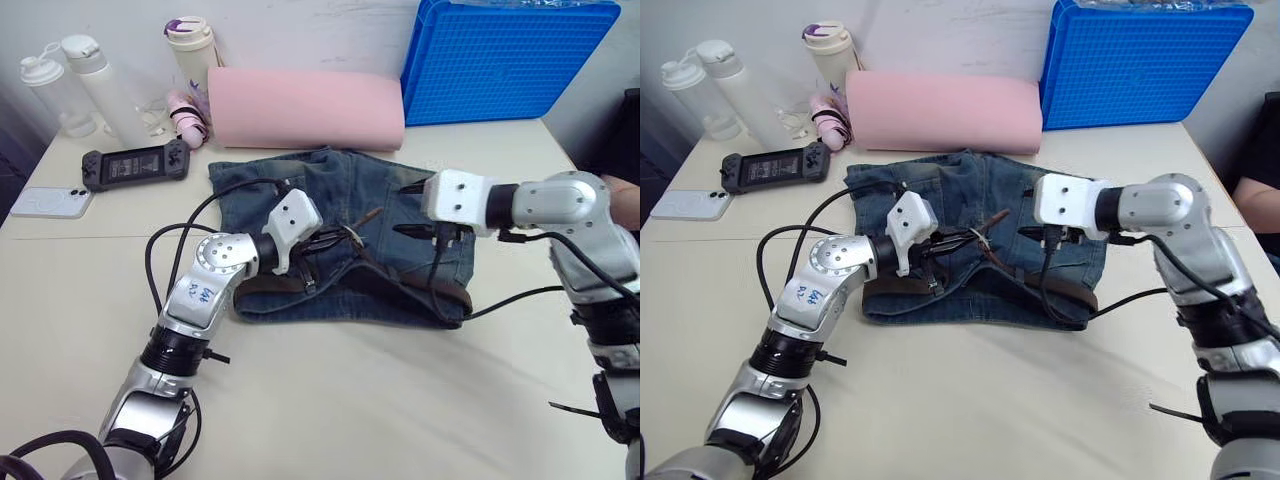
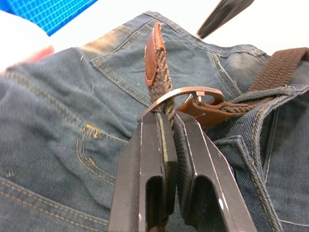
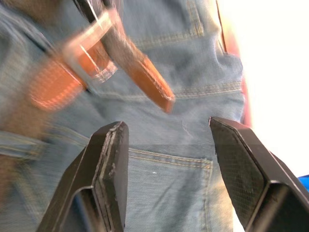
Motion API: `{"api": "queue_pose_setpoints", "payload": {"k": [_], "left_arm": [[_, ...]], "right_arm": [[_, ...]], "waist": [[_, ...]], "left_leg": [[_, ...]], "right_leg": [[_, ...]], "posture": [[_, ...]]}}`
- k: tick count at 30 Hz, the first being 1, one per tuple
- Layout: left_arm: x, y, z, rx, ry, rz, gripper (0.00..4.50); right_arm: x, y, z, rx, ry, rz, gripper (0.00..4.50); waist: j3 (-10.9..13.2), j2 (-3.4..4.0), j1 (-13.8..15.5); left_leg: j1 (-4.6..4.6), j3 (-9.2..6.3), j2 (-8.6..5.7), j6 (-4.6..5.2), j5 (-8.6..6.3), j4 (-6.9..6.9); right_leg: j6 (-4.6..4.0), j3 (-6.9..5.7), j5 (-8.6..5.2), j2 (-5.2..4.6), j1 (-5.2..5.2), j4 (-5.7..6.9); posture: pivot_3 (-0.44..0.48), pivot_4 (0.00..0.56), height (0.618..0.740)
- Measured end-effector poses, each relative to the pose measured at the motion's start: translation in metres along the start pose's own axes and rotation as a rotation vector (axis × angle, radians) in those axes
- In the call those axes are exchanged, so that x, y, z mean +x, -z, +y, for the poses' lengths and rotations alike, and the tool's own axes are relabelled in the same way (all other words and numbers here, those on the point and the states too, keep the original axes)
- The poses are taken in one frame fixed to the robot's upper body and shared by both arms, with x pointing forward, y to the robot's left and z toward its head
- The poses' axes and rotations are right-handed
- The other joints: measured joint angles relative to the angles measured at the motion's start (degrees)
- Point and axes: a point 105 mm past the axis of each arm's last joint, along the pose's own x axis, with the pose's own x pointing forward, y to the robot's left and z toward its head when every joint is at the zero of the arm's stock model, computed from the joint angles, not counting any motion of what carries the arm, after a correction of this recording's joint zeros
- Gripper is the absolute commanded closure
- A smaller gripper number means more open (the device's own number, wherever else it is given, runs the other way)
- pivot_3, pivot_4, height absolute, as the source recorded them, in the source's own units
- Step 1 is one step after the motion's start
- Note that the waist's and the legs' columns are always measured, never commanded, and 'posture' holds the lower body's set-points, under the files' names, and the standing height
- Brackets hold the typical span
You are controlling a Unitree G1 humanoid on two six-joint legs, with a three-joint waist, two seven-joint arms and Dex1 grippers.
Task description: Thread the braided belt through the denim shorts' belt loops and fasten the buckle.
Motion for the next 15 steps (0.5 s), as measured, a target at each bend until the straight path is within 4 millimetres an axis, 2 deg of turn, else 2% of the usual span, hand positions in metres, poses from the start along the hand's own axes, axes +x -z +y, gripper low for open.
{"api": "queue_pose_setpoints", "payload": {"k": [4, 5, 7, 10, 15], "left_arm": [[0.001, 0.005, 0.001, 0.009, 0.006, 0.019, 4.5], [0.002, 0.004, 0.001, 0.016, 0.007, 0.015, 4.5], [0.003, 0.0, 0.002, 0.028, 0.01, 0.008, 4.5], [0.005, -0.001, 0.002, 0.033, 0.01, 0.004, 4.5], [0.005, 0.003, 0.003, 0.018, 0.007, 0.011, 4.5]], "right_arm": [[0.01, -0.005, -0.004, -0.098, -0.014, -0.02, 1.66], [0.01, -0.008, -0.006, -0.118, -0.012, -0.032, 2.25], [0.011, -0.01, -0.006, -0.137, -0.014, -0.045, 2.87], [0.013, -0.012, -0.003, -0.159, -0.03, -0.062, 4.32], [0.013, -0.01, 0.003, -0.165, -0.055, -0.059, 4.42]], "waist": [[0.0, 0.0, -0.04], [0.0, 0.0, -0.01], [0.0, 0.0, 0.08], [0.0, 0.0, 0.03], [0.0, 0.0, -0.01]], "left_leg": [[-0.03, -0.02, 0.0, 0.0, 0.0, 0.01], [-0.03, -0.03, 0.0, 0.0, 0.0, 0.03], [-0.03, -0.04, 0.0, 0.0, 0.0, 0.04], [-0.03, -0.02, 0.0, 0.0, 0.0, 0.04], [-0.03, -0.03, 0.01, 0.0, 0.0, 0.04]], "right_leg": [[0.01, -0.01, 0.0, 0.0, 0.0, 0.0], [0.01, -0.03, 0.0, 0.0, 0.01, 0.01], [0.01, -0.04, 0.0, 0.0, 0.02, 0.0], [0.01, -0.02, 0.01, 0.0, 0.01, 0.0], [0.01, -0.02, 0.01, 0.01, 0.01, 0.01]], "posture": [[0.0, 0.15, 0.74], [0.0, 0.15, 0.74], [0.0, 0.15, 0.74], [0.0, 0.15, 0.74], [0.0, 0.15, 0.74]]}}
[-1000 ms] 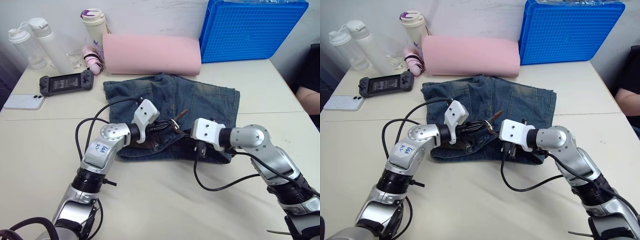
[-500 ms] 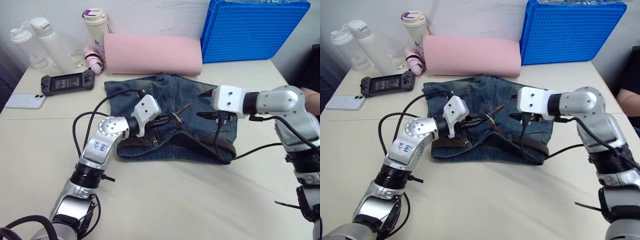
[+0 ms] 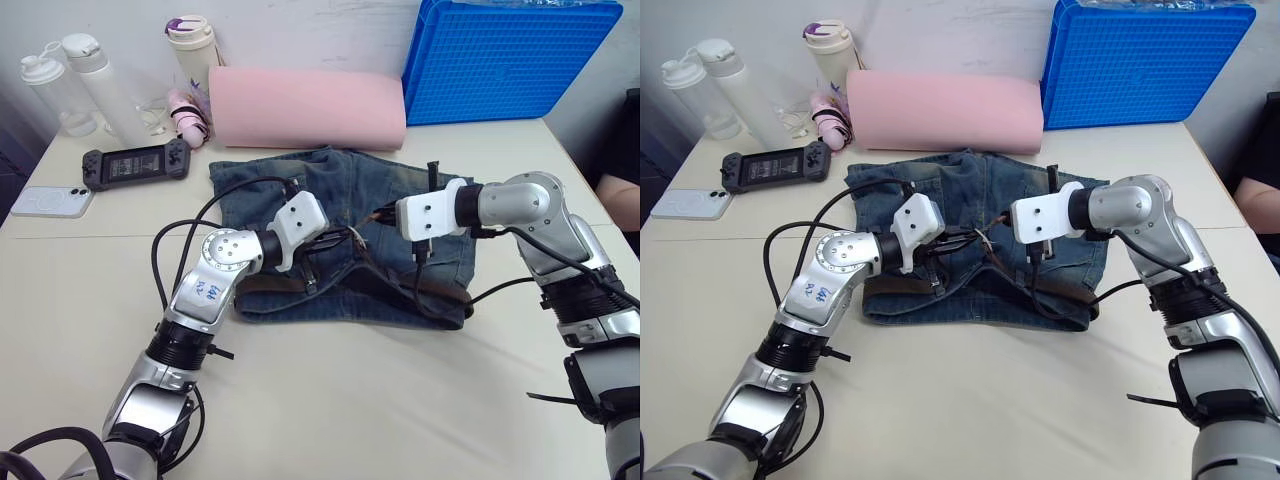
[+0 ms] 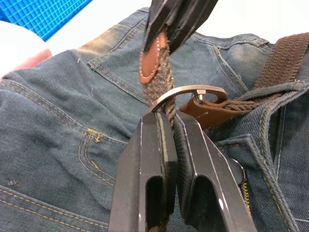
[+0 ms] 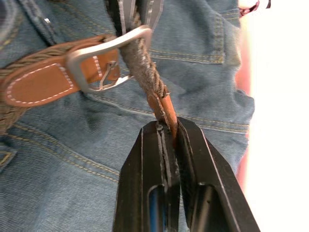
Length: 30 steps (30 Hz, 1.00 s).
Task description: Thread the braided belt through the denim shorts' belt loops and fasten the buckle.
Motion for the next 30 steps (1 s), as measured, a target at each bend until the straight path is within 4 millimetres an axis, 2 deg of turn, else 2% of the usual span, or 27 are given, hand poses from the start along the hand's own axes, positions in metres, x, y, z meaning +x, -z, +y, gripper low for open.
{"api": "queue_pose_setpoints", "payload": {"k": [1, 4, 6, 8, 10, 13, 18, 21, 25, 27, 29, 30], "left_arm": [[0.0, 0.0, 0.0, -0.002, 0.0, 0.0, 4.5], [0.0, -0.002, 0.002, -0.023, -0.015, -0.018, 3.26], [-0.001, -0.003, 0.004, -0.045, -0.018, -0.03, 2.86], [-0.006, -0.005, 0.008, -0.098, -0.024, -0.051, 2.15], [-0.035, -0.017, 0.022, -0.145, -0.045, -0.095, 1.26], [-0.06, -0.024, 0.027, -0.196, -0.044, -0.106, 0.05], [-0.065, -0.032, 0.021, -0.243, -0.002, -0.12, 0.05], [-0.058, -0.035, 0.021, -0.221, 0.001, -0.108, 0.05], [-0.026, -0.045, 0.014, -0.118, -0.006, -0.081, 0.05], [-0.01, -0.042, 0.008, -0.087, -0.012, -0.058, 0.05], [-0.002, -0.037, 0.007, -0.089, -0.032, -0.038, 0.05], [0.002, -0.034, 0.007, -0.09, -0.046, -0.029, 0.3]], "right_arm": [[0.0, 0.001, 0.001, -0.001, -0.002, 0.002, 4.42], [-0.002, 0.001, 0.001, -0.026, -0.005, 0.008, 4.5], [-0.003, 0.002, 0.002, -0.032, -0.007, 0.01, 4.5], [-0.004, 0.001, 0.002, -0.051, -0.005, 0.004, 4.5], [-0.025, 0.026, 0.006, -0.034, -0.007, 0.096, 4.5], [-0.047, 0.044, 0.007, -0.01, 0.0, 0.171, 4.5], [-0.066, 0.049, -0.007, -0.022, 0.044, 0.204, 4.5], [-0.07, 0.043, -0.021, -0.046, 0.068, 0.204, 4.5], [-0.069, 0.025, -0.043, -0.075, 0.096, 0.16, 4.5], [-0.063, 0.019, -0.043, -0.076, 0.086, 0.134, 4.5], [-0.059, 0.018, -0.041, -0.067, 0.069, 0.128, 4.5], [-0.058, 0.017, -0.041, -0.064, 0.064, 0.126, 4.5]], "waist": [[0.0, 0.0, 0.0], [0.0, 0.0, -0.01], [0.0, 0.0, -0.03], [0.0, 0.0, -0.2], [0.0, 0.0, -0.12], [0.01, 0.02, -0.21], [0.01, 0.02, -0.17], [0.01, 0.02, -0.18], [0.01, 0.02, 0.12], [0.01, 0.02, 0.17], [0.01, 0.02, 0.14], [0.01, 0.02, 0.15]], "left_leg": [[0.0, 0.0, 0.0, 0.0, 0.0, 0.0], [0.0, 0.0, 0.0, 0.0, 0.0, 0.0], [0.0, 0.0, 0.0, 0.0, 0.0, 0.0], [0.0, 0.0, 0.02, 0.0, 0.0, 0.0], [-0.01, -0.04, 0.03, 0.0, 0.0, -0.02], [0.0, -0.01, 0.02, 0.0, 0.0, -0.06], [0.02, -0.01, 0.02, 0.0, 0.0, 0.0], [0.02, -0.01, 0.02, 0.0, 0.0, 0.01], [0.0, -0.01, 0.01, 0.0, 0.0, 0.03], [-0.01, 0.0, 0.01, 0.0, 0.0, 0.01], [-0.02, 0.03, 0.01, 0.0, 0.0, -0.03], [-0.02, 0.03, 0.01, 0.0, 0.0, -0.03]], "right_leg": [[0.0, 0.0, 0.0, 0.0, 0.0, -0.01], [0.0, 0.0, 0.0, 0.0, 0.0, 0.0], [0.0, 0.0, 0.0, 0.0, 0.0, 0.0], [0.0, 0.0, 0.0, 0.0, -0.01, 0.0], [0.0, -0.03, 0.0, -0.01, -0.01, 0.0], [0.0, 0.0, 0.0, -0.02, 0.0, -0.04], [0.0, 0.01, 0.0, -0.01, 0.03, -0.05], [0.0, 0.0, 0.0, -0.01, 0.02, -0.04], [0.01, -0.01, 0.01, 0.0, 0.06, -0.03], [0.01, -0.01, 0.01, 0.0, 0.05, -0.04], [0.01, 0.01, 0.01, 0.0, 0.0, -0.04], [0.01, 0.01, 0.01, 0.01, 0.0, -0.04]], "posture": [[0.0, 0.15, 0.74], [0.0, 0.15, 0.74], [0.0, 0.15, 0.74], [0.0, 0.15, 0.74], [0.0, 0.15, 0.74], [0.0, 0.15, 0.74], [0.0, 0.15, 0.74], [0.0, 0.15, 0.74], [0.0, 0.15, 0.74], [0.0, 0.15, 0.74], [0.0, 0.15, 0.74], [0.0, 0.15, 0.74]]}}
